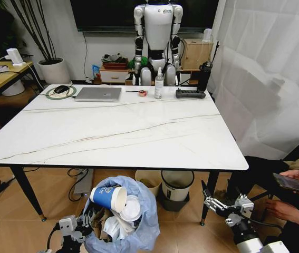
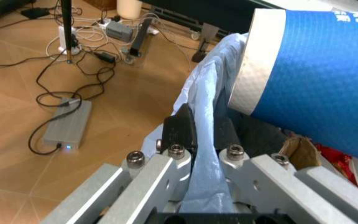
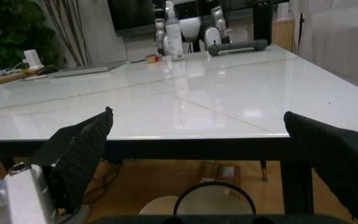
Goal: Pick up the trash bin and place the trash from the table into it.
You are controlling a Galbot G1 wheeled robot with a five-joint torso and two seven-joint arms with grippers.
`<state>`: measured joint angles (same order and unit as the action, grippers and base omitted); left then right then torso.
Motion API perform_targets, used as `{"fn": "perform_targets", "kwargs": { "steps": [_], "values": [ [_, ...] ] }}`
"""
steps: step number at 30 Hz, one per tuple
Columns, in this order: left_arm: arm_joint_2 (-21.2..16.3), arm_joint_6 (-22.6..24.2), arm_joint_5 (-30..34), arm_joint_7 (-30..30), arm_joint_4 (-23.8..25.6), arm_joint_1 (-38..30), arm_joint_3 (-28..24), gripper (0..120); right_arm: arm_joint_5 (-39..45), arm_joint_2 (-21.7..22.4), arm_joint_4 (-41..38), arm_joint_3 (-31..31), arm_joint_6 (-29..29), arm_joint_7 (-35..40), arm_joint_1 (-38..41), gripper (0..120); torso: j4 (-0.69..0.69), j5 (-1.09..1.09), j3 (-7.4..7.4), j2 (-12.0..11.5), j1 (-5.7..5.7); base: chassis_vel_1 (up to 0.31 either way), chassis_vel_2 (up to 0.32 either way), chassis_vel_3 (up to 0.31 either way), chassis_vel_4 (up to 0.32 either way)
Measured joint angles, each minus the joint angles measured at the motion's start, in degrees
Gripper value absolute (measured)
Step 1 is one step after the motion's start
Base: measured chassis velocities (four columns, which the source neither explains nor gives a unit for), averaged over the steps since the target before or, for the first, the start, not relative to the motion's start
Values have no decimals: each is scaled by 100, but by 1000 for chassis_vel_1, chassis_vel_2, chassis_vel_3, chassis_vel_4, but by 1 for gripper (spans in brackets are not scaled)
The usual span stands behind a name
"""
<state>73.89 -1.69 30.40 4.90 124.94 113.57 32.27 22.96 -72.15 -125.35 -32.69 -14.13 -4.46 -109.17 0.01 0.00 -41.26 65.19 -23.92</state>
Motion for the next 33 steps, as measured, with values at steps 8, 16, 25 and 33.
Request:
{"fn": "perform_targets", "kwargs": {
  "steps": [8, 16, 25, 33],
  "values": [
    [26, 15, -24, -1, -1, -30, -19, 0, 3, 1, 0, 0, 0, 1, 0, 100, 0, 0, 112, -200, 89, 0, 0, 0, 0],
    [52, 16, -51, -1, -51, -50, -12, 0, 6, 2, 0, 1, 1, 1, 1, 100, 0, 0, 261, -462, 204, 0, 0, 0, 0],
    [63, 13, -45, 0, -135, -76, 25, 0, 7, 2, 0, 1, 1, 1, 1, 100, 0, 0, 408, -734, 327, 0, 0, 0, 0],
    [77, 0, -16, -19, -297, -117, 48, 0, 8, 2, 0, 1, 0, 1, 1, 100, 0, 0, 533, -950, 419, 0, 0, 0, 0]
  ]
}}
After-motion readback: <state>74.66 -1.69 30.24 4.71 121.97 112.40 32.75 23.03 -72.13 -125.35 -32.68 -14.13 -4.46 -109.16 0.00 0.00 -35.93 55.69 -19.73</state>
